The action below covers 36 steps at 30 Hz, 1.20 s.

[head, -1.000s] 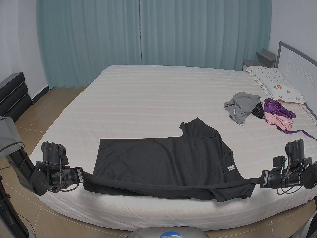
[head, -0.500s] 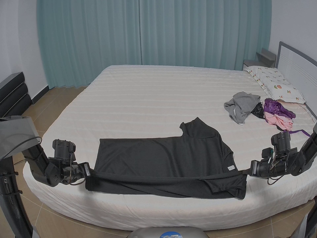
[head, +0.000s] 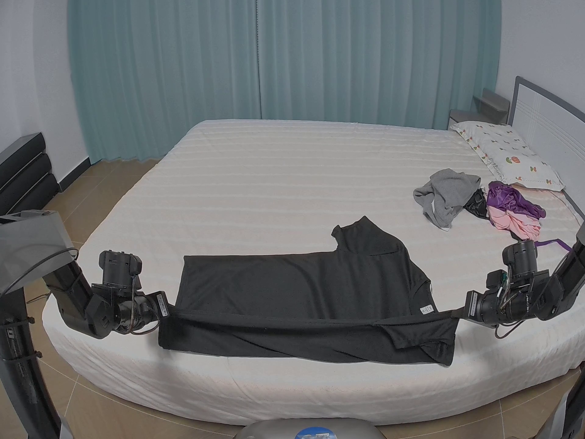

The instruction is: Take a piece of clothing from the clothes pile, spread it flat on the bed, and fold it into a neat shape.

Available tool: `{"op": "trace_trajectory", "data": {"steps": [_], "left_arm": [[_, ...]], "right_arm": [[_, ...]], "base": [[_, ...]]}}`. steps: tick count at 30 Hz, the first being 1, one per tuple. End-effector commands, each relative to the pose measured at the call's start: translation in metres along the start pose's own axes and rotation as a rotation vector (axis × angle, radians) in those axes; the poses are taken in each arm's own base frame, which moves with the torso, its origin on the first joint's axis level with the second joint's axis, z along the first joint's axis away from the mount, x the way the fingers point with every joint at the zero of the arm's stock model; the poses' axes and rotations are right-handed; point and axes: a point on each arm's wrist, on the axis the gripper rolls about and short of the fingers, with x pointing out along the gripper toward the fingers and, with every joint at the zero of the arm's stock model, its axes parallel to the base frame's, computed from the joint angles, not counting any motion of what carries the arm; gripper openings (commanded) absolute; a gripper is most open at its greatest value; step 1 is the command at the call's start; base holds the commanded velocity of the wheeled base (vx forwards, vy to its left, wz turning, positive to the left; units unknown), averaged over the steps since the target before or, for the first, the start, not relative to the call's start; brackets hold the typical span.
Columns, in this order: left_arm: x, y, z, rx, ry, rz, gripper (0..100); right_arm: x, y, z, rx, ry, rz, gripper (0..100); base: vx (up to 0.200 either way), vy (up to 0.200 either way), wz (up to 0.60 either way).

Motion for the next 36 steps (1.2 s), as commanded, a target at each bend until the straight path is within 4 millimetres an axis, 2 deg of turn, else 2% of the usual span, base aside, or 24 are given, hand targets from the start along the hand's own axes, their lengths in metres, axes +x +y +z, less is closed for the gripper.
{"op": "trace_trajectory", "data": {"steps": [1, 7, 16, 22, 28, 36], "left_arm": [[-0.032, -0.005, 0.001, 0.016, -0.029, -0.024, 0], [-0.057, -0.001, -0.008, 0.047, -0.023, -0.026, 0], [-0.079, 0.008, -0.033, 0.125, 0.035, -0.014, 0], [-0.095, 0.011, -0.039, 0.153, 0.033, -0.023, 0], [-0.098, 0.017, -0.056, 0.162, 0.094, -0.007, 0], [-0.103, 0.019, -0.062, 0.178, 0.113, -0.001, 0]], "right_arm": [[-0.031, 0.004, -0.011, -0.012, -0.037, 0.01, 0], [-0.055, 0.004, -0.029, -0.013, -0.048, 0.012, 0], [-0.068, -0.002, -0.049, 0.003, -0.024, -0.005, 0], [-0.074, -0.003, -0.057, 0.003, -0.022, -0.008, 0], [-0.077, -0.006, -0.071, 0.003, 0.017, -0.015, 0], [-0.078, -0.008, -0.079, -0.007, 0.041, -0.023, 0]], "base": [[0.0, 0.0, 0.0], [0.0, 0.0, 0.0], [0.0, 0.0, 0.0], [0.0, 0.0, 0.0], [0.0, 0.0, 0.0], [0.0, 0.0, 0.0]]}}
